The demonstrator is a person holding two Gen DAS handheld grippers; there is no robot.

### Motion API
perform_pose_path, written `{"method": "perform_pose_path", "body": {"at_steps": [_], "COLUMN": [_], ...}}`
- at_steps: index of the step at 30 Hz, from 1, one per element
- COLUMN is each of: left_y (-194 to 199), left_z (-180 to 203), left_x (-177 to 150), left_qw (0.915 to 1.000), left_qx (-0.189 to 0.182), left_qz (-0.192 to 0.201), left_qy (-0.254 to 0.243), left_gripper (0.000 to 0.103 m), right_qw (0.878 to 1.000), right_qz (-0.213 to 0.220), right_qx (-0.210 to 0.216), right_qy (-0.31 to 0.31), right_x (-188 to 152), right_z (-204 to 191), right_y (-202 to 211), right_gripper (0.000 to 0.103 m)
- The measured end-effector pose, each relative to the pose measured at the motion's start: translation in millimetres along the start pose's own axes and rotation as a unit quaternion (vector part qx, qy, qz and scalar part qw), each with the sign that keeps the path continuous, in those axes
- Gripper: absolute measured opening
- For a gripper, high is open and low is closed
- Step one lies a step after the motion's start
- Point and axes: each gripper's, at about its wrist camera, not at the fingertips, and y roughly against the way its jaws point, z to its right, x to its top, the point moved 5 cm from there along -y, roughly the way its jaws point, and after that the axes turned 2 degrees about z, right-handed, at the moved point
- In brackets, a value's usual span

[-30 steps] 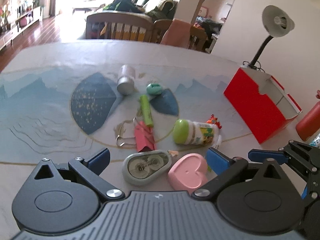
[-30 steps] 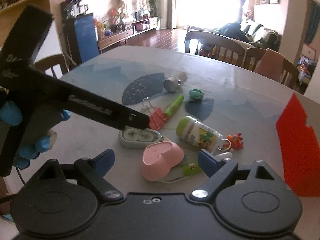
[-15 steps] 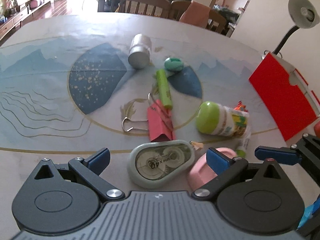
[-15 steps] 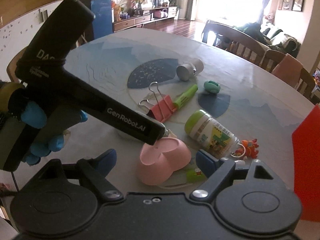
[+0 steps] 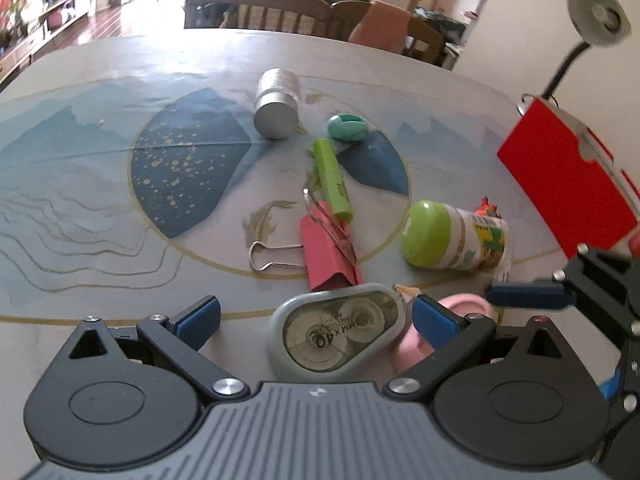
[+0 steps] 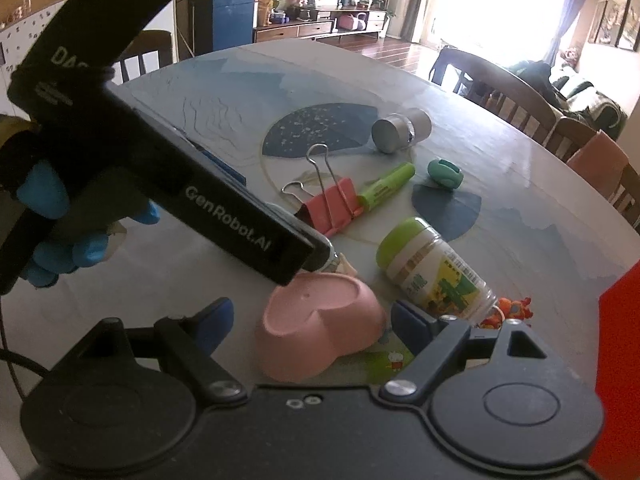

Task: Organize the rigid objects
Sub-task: 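Grasp the pink heart dish with the right gripper while the left grasps the correction tape, then carry the pink heart dish and correction tape with both grippers into the shoebox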

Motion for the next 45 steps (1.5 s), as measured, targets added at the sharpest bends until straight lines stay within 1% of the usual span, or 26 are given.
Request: {"method": "perform_pose_path", "body": {"at_steps": [3,5,14,16,17,18,19,21,26,32,39,45], "left_y": [-1.3,-2.8,-5.1,-4.1,-3.1,-1.8,-0.6,1.2,2.5,9.4,25.4,46.3], "left_z": [2.7,5.1,16.7,18.5,19.1,20.0,21.1,24.3,22.8,19.8,21.4,30.4], "left_x": [-0.4,-0.9,-10.1,-11.2,-11.6,-12.1,-12.3,-13.2,-13.6,-14.8,-13.3,-4.8], "left_qw": [1.0,0.9998,0.997,0.9961,0.9959,0.9959,0.9959,0.9951,0.9959,0.997,0.998,0.9985], "left_qx": [0.001,0.003,0.023,0.031,0.033,0.031,0.031,0.033,0.036,0.03,0.023,0.012], "left_qz": [0.004,0.007,0.023,0.028,0.03,0.031,0.033,0.034,0.032,0.031,0.033,0.039], "left_qy": [-0.009,-0.019,-0.07,-0.078,-0.079,-0.078,-0.079,-0.087,-0.076,-0.064,-0.048,-0.036], "left_gripper": [0.102,0.102,0.101,0.095,0.093,0.089,0.082,0.074,0.074,0.074,0.073,0.073], "right_qw": [1.0,1.0,0.998,0.997,0.997,0.997,0.997,0.998,0.998,0.999,0.999,0.995], "right_qz": [0.0,-0.001,0.006,0.007,0.008,0.01,0.011,0.01,0.014,0.023,0.04,0.06], "right_qx": [0.003,0.002,-0.016,-0.019,-0.022,-0.026,-0.028,-0.024,-0.022,-0.023,-0.021,-0.023], "right_qy": [0.01,0.019,0.064,0.068,0.069,0.07,0.069,0.063,0.056,0.034,-0.026,-0.08], "right_x": [-1.3,-3.1,-11.0,-11.4,-11.3,-10.9,-10.4,-9.2,-9.6,-5.6,-0.5,2.5], "right_z": [-2.3,-4.0,-10.7,-10.9,-10.9,-10.3,-9.4,-6.7,-5.1,0.8,17.8,34.7], "right_y": [-0.2,-0.1,1.3,0.9,0.9,1.3,1.6,1.7,5.7,17.9,46.3,76.9], "right_gripper": [0.084,0.081,0.08,0.078,0.075,0.073,0.07,0.07,0.07,0.07,0.07,0.07]}}
